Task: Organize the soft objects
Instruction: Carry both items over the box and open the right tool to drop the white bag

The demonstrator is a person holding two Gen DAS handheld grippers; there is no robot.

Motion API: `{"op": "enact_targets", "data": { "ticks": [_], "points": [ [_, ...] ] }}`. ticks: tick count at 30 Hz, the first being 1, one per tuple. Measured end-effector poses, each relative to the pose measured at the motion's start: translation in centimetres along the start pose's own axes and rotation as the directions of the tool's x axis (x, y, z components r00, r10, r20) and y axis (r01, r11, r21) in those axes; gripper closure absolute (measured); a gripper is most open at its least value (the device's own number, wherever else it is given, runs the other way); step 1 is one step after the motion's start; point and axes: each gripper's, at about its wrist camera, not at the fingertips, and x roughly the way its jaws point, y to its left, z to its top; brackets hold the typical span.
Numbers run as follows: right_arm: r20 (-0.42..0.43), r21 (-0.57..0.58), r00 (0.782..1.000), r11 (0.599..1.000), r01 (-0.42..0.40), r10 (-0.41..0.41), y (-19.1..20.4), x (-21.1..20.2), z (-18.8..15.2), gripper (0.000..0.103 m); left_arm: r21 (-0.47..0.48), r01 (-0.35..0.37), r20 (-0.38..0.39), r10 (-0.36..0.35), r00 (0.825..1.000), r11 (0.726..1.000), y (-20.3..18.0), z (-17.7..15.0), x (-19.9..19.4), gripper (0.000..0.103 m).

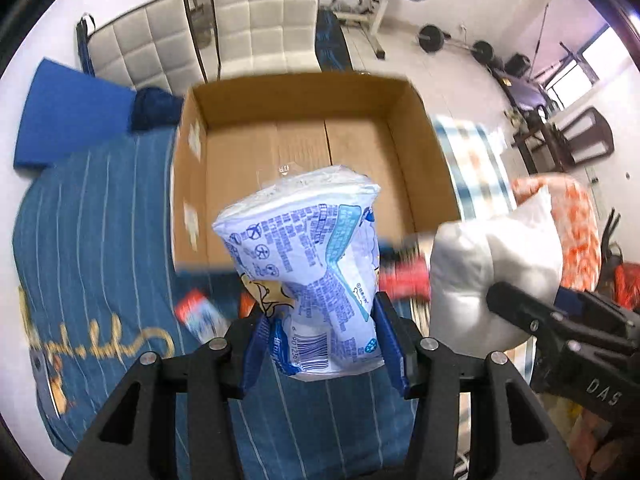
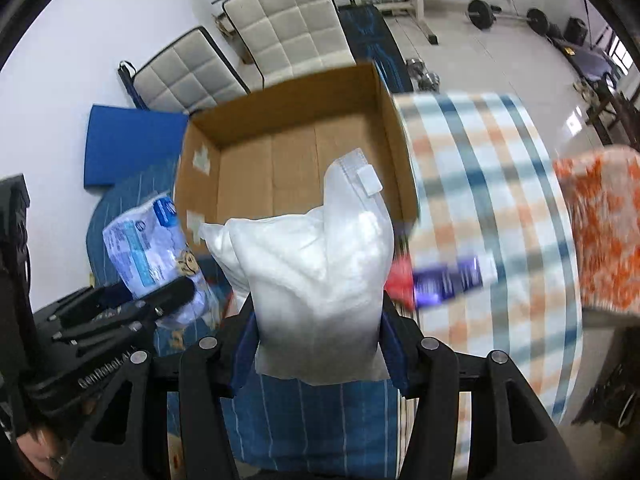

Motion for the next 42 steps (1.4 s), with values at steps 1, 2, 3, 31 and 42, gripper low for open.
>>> {"op": "enact_targets", "data": {
  "ticks": [1,2,3,31,42],
  "points": [
    [0.002,-0.004,1.0,1.0,-0.003,0.003,0.1,0.3,1.4,0.046,-0.003,-0.005,0.012,0.005,1.0,1.0,0.1,1.8,-0.3,0.056],
    [0.0,-0.011,1.0,1.0,-0.004,0.004,0.4,1.2,3.2,0.046,-0.009,-0.009,0.016,0.009,1.0,1.0,0.4,3.4,-0.4,0.056],
    [-0.004,-0.016,1.0,1.0,-0.003,0.003,0.7,2.0,4.6,0.046,-0.015,-0.01,0.012,0.01,1.0,1.0,0.7,4.4,0.0,0.056],
    [-0.214,-0.074,0.969,0.991,0.109,-0.123,0.4,26.9,22.2,0.045,-0.106,0.085,-0.384,-0.12,0.916,0.991,6.5,22.0,23.1,0.056],
    [-0.259,-0.068,0.959,0.993,0.1,-0.114,-0.4,27.8,23.3,0.031,-0.11,0.074,-0.414,-0.114,0.903,0.991,5.6,22.0,22.8,0.052]
  ]
}}
